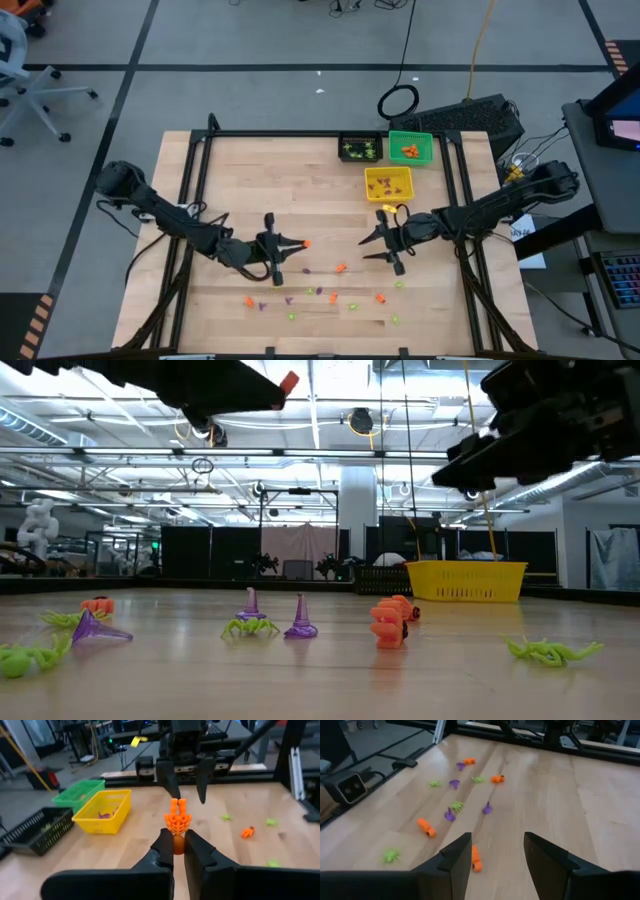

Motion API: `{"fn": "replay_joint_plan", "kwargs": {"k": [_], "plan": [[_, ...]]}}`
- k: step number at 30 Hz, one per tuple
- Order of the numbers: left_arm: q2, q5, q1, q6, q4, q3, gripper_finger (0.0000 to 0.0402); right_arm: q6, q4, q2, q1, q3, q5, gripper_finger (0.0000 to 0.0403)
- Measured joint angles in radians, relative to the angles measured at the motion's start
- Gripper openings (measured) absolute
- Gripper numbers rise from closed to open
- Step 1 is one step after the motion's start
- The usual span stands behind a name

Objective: Sort Halloween decoration
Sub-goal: Put the orange skeleton toy into the green basket

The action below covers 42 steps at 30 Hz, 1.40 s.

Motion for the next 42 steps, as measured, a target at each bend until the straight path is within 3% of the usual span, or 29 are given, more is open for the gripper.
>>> {"fn": "replay_joint_plan", "kwargs": {"k": [7,12,17,22,25,35,42], "plan": [[0.040,0.019,0.006,0.145,0.029,0.000,0.0011,-0.014,0.127,0.135,-0.001,0.000,0.000,0.0167],[0.040,0.018,0.007,0.199,0.029,0.000,0.0011,-0.015,0.157,0.159,-0.002,0.000,0.000,0.0167],[0.040,0.042,0.007,0.498,0.000,0.000,0.0011,-0.015,0.161,0.159,-0.002,0.000,0.000,0.0167],[0.040,0.044,0.007,0.917,-0.019,0.000,0.0011,0.027,0.172,0.159,-0.002,0.000,0.000,0.0167],[0.040,0.044,0.007,1.046,-0.019,0.000,0.0011,0.043,0.194,0.159,-0.002,0.000,0.001,0.0167],[0.040,-0.010,0.013,1.294,-0.019,0.000,0.0012,0.072,0.249,0.159,0.004,0.001,0.009,0.0167],[0.040,-0.024,0.039,1.294,-0.014,0.000,0.0012,0.076,0.263,0.159,0.034,0.001,0.057,0.0167]]}}
